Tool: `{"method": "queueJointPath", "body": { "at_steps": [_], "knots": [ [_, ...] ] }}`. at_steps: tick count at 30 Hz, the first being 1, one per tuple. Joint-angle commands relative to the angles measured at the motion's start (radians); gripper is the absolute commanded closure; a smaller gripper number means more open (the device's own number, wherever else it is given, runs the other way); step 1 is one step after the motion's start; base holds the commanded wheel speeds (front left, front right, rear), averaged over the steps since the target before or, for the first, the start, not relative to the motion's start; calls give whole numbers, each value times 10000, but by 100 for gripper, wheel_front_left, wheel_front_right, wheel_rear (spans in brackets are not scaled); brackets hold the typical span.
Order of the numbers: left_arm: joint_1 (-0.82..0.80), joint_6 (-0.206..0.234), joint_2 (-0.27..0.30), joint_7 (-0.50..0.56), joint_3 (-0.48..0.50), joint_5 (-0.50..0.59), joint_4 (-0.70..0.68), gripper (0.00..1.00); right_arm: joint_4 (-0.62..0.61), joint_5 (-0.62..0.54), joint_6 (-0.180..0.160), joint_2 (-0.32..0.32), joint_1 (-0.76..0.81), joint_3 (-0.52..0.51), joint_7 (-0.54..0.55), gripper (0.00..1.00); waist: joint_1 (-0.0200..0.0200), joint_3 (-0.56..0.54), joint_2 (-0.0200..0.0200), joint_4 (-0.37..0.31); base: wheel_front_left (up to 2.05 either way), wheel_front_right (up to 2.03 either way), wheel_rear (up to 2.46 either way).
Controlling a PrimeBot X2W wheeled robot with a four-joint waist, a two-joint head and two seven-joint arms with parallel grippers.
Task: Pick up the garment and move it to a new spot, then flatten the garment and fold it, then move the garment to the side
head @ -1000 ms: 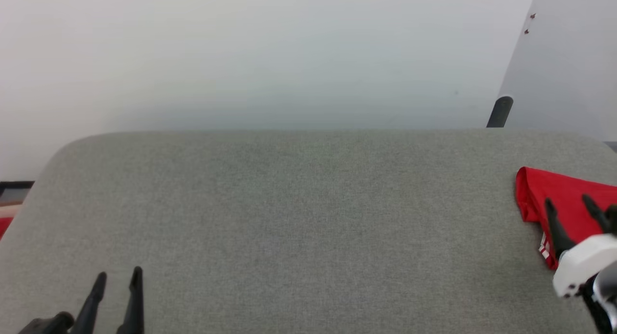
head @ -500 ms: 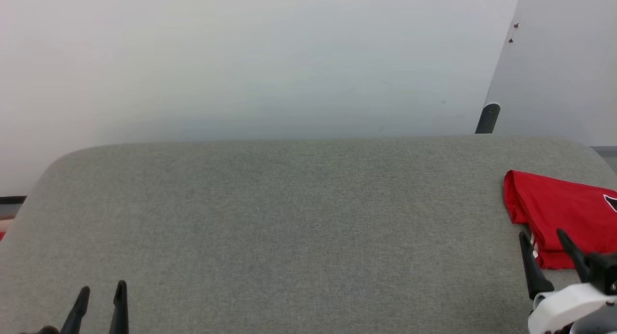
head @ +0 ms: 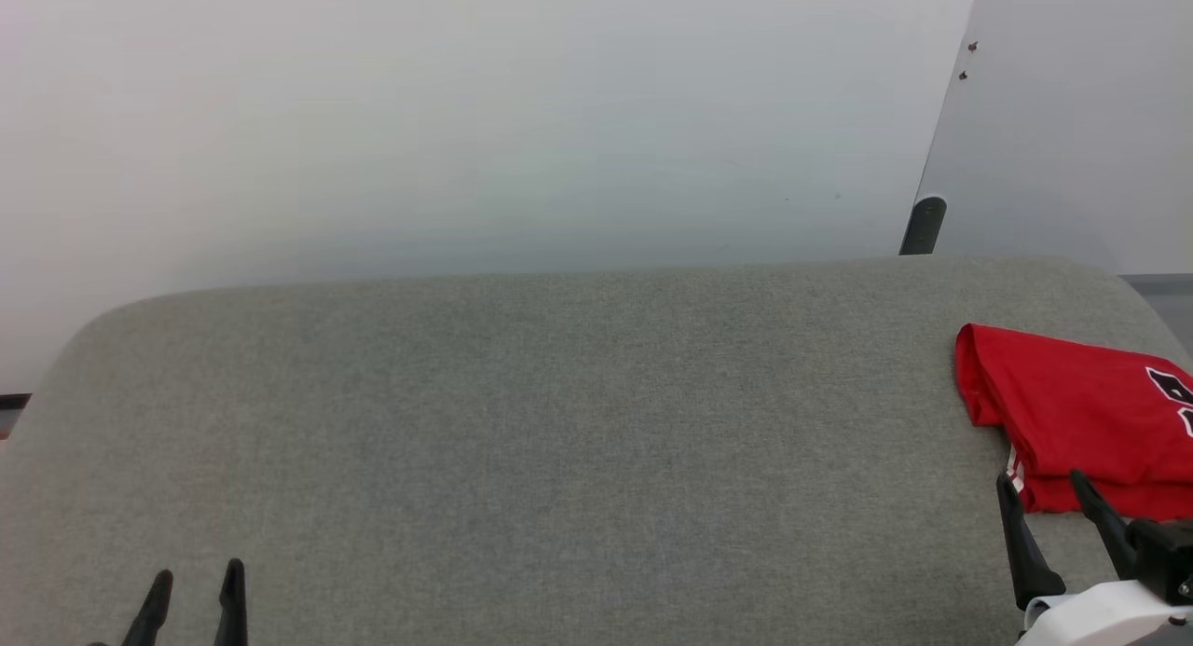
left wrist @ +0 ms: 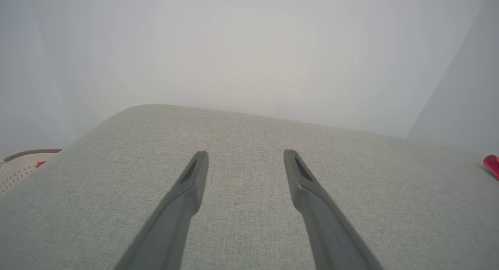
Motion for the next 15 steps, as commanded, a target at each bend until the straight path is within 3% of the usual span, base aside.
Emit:
{"method": "queueJointPath", "body": {
  "at_steps": [1, 2, 3, 8, 15],
  "knots": [
    [68, -33, 31, -37, -11, 158, 19, 0, -77, -48, -11, 37, 105, -17, 17, 0, 0, 5, 0, 7, 0, 0, 0],
    [55, -36, 42, -37, 0, 200, 7, 0, -110, -52, -11, 28, 144, 5, 48, 0, 0, 8, 0, 17, 0, 0, 0],
    [0, 0, 6, 0, 6, 180, -6, 100, -92, 0, 0, 15, 35, 19, 48, 100, 0, 8, 0, 16, 0, 0, 0],
    [142, 2, -376, 71, -98, 172, 415, 100, 362, 34, 0, 209, 290, 74, 53, 100, 0, 12, 0, 17, 0, 0, 0],
    [-173, -6, -580, 451, -49, -944, 461, 100, 416, 1378, -1, 334, 106, -74, 319, 100, 0, 72, 0, 37, 0, 0, 0]
  ]
}}
